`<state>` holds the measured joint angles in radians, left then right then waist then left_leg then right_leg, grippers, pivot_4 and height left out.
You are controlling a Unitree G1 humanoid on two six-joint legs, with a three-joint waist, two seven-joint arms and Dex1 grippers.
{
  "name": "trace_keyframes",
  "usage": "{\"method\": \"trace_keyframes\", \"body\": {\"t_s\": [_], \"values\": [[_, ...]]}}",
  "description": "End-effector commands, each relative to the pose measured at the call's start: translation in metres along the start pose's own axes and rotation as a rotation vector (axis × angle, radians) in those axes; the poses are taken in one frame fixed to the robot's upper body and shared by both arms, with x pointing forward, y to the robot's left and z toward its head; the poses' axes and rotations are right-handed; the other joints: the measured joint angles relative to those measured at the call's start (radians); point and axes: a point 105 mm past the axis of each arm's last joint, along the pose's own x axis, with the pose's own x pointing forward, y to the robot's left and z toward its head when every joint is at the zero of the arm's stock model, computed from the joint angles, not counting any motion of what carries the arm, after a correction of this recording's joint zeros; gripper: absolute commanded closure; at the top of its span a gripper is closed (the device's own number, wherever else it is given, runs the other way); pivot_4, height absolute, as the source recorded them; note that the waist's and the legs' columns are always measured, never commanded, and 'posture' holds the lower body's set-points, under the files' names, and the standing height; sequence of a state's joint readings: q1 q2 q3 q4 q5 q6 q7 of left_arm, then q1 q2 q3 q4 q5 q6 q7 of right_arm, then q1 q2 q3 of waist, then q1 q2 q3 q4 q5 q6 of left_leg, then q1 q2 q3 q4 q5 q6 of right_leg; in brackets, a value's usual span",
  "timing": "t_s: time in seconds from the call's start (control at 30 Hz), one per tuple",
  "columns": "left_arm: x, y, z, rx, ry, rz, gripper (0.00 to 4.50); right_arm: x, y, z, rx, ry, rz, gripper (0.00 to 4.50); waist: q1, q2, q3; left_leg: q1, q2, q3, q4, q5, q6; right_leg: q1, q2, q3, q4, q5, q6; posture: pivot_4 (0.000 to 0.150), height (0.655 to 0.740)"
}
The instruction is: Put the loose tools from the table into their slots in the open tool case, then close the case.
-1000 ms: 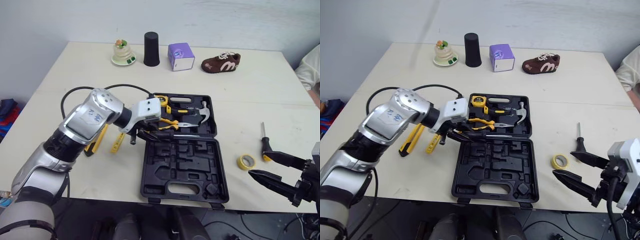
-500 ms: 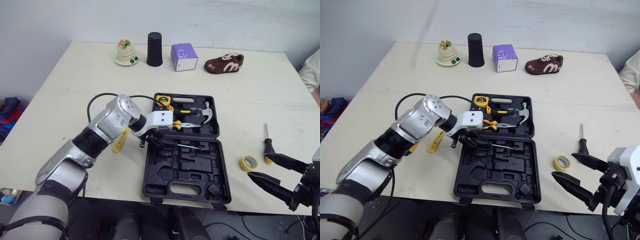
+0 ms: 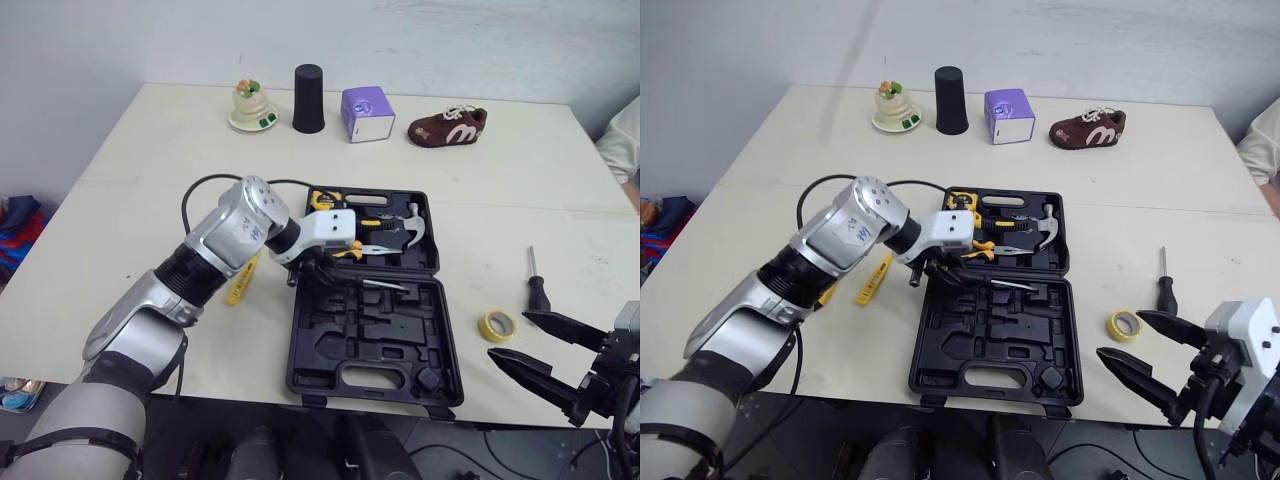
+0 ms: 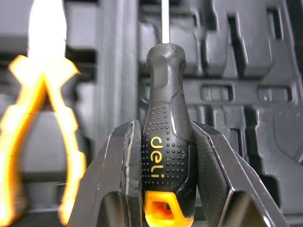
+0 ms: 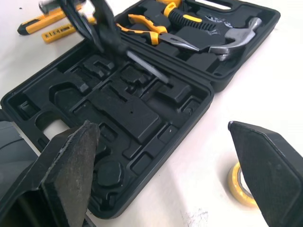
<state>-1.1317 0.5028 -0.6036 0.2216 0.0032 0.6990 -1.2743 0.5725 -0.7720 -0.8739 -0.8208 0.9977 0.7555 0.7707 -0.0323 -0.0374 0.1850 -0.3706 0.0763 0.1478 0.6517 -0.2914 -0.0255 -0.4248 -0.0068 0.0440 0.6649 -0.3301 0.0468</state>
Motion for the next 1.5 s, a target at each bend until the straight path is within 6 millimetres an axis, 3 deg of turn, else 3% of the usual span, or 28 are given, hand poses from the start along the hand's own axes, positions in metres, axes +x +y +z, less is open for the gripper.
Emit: {"method": "trace_keyframes", "body": {"t_s": [0.03,0.5,1.03,1.13,1.27,1.37,1.5], "values": [[-0.001,0.002,0.003,0.031,0.01,0.01,3.4,0.003,0.001,0.005,-0.03,-0.019,0.009,0.0,0.0,0.0,0.0,0.0,0.0,0.0,0.0,0.0,0.0,0.0,0.0,0.0,0.0,0.0,0.0,0.15,0.7339],[0.022,-0.002,-0.01,0.065,0.083,-0.014,3.4,0.006,0.001,0.007,-0.034,-0.019,0.016,0.0,0.003,0.0,0.0,0.0,0.0,0.0,0.001,0.0,0.0,0.0,-0.001,0.0,0.001,0.0,0.0,0.15,0.7339],[0.029,-0.008,-0.016,0.118,0.109,-0.022,3.4,0.007,0.002,0.005,-0.031,-0.021,0.016,0.0,0.003,0.001,-0.001,0.002,0.0,0.0,0.002,0.0,0.0,0.002,-0.001,0.0,0.002,0.0,0.0,0.15,0.7339],[0.026,-0.011,-0.01,0.115,0.075,-0.03,2.0,0.006,0.001,0.005,-0.032,-0.019,0.015,0.0,0.003,0.001,-0.001,0.002,0.0,0.0,0.002,0.0,0.001,0.002,-0.001,0.0,0.002,-0.001,0.001,0.15,0.7339],[-0.004,-0.018,0.022,0.122,-0.103,-0.063,0.14,0.006,0.001,0.004,-0.033,-0.01,0.018,0.0,0.003,0.001,-0.001,0.001,0.0,-0.001,0.002,0.0,0.0,0.002,-0.001,0.0,0.002,-0.001,0.001,0.15,0.7339],[-0.018,-0.023,0.028,0.046,-0.238,-0.101,0.06,0.007,0.002,0.005,-0.041,-0.005,0.018,0.0,0.0,0.001,-0.001,0.001,0.0,-0.001,0.002,0.0,0.0,0.002,-0.001,0.0,0.002,-0.001,0.001,0.15,0.7339],[-0.013,-0.013,0.017,0.012,-0.474,-0.031,0.06,0.008,0.002,0.006,-0.041,-0.014,0.019,0.0,-0.002,0.004,-0.003,0.003,0.0,0.0,0.002,0.0,0.0,0.002,-0.001,0.0,0.004,-0.001,0.001,0.15,0.7339]]}}
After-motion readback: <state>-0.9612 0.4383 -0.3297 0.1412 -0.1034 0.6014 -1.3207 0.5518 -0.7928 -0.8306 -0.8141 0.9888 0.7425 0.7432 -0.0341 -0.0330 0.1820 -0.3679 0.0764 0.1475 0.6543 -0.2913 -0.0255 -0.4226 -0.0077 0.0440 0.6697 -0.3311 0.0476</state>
